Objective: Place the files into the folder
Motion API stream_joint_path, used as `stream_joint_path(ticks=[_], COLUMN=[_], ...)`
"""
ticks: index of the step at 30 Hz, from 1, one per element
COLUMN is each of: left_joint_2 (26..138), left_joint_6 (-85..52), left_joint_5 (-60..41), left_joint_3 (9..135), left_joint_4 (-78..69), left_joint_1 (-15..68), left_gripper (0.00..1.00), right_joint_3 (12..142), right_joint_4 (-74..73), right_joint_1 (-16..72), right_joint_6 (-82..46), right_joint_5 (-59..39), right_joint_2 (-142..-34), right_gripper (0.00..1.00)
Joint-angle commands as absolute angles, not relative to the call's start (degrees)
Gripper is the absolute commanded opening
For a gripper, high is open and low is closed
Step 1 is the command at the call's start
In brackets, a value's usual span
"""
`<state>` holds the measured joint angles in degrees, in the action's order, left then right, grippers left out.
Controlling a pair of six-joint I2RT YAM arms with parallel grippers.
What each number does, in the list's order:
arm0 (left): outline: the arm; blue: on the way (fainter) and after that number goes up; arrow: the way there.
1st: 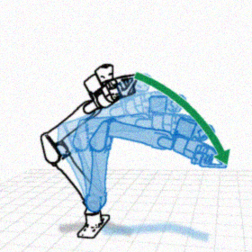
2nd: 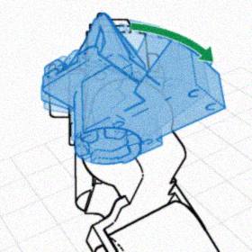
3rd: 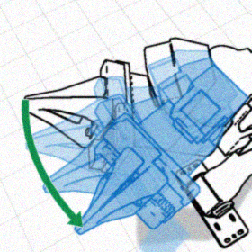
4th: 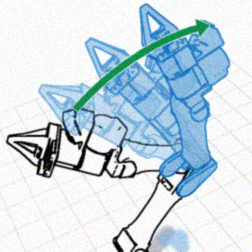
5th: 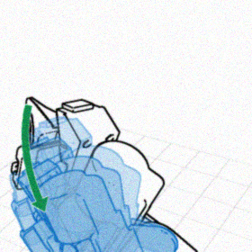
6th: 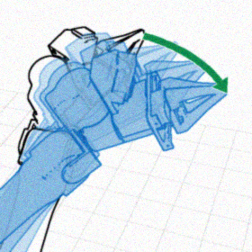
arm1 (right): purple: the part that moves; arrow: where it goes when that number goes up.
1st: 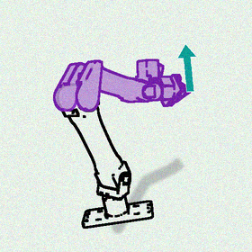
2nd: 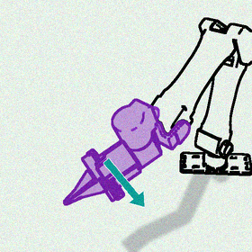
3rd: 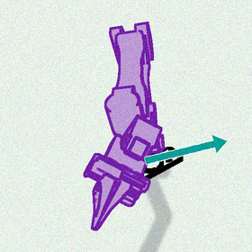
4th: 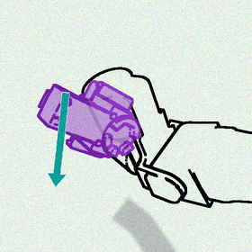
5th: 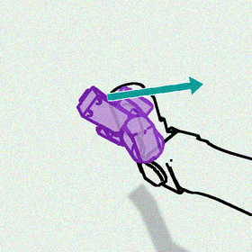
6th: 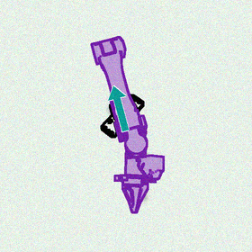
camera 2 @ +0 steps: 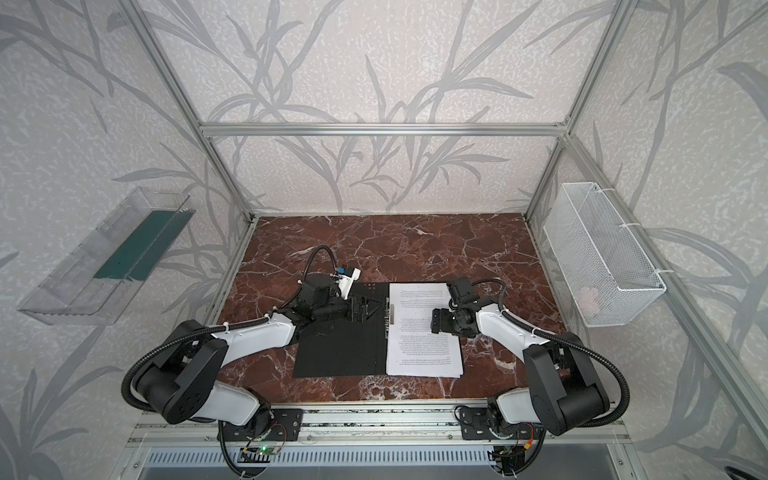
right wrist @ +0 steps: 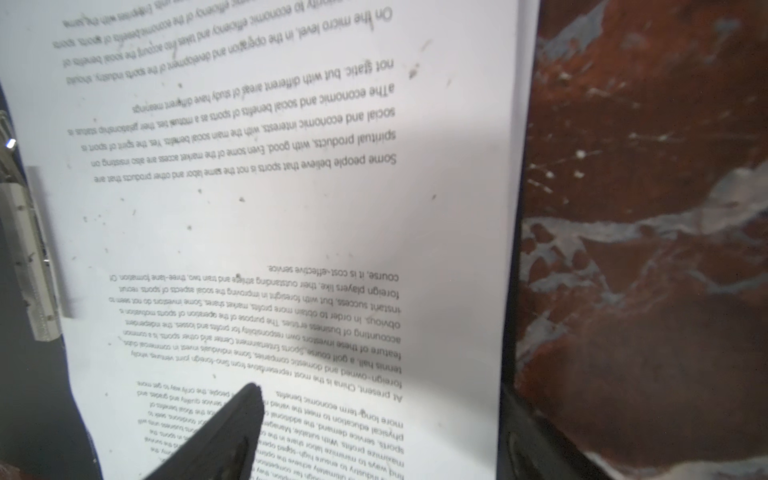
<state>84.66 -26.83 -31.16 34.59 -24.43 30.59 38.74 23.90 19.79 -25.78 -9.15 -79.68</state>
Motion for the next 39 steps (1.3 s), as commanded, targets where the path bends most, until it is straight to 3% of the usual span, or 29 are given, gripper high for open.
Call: stream_joint_path(ticks=[1,9,15,25,32,39], left_joint_2=[84.75,80.52,76.26,73.12,77.62,91.05], left_joint_6=[-27.54,-33.54,-37.82,-42.35,-44.08,-48.75], left_joint_5=[-32.26,-29.83,-20.88,-16.40,-17.51,-17.91], left_joint_3=[36.64,37.62,34.90,29.99,29.16,30.54], left_joint_4=[-24.73,-14.55,-5.22,2.01,-0.07,-9.47], left_joint_1=[30.29,31.07,35.39,42.49,43.51,43.44], left_gripper=[0.99,0.99,0.99,0.99,0.99,0.99], right_joint_3=[40.28,39.53,37.04,33.60,31.29,32.96], right_joint_4=[26.12,24.04,22.93,20.99,16.78,11.36], right_joint_1=[19.91,19.69,19.45,17.80,14.84,10.94], right_joint_6=[-27.57,-30.38,-32.52,-33.57,-35.07,-35.02], right_joint_5=[-4.76,-6.15,-6.14,-11.49,-14.65,-21.02], right_joint_2=[-79.45,-78.64,-75.45,-72.51,-71.66,-80.08], right_gripper=[0.88,0.92,0.99,0.99,0.99,0.99])
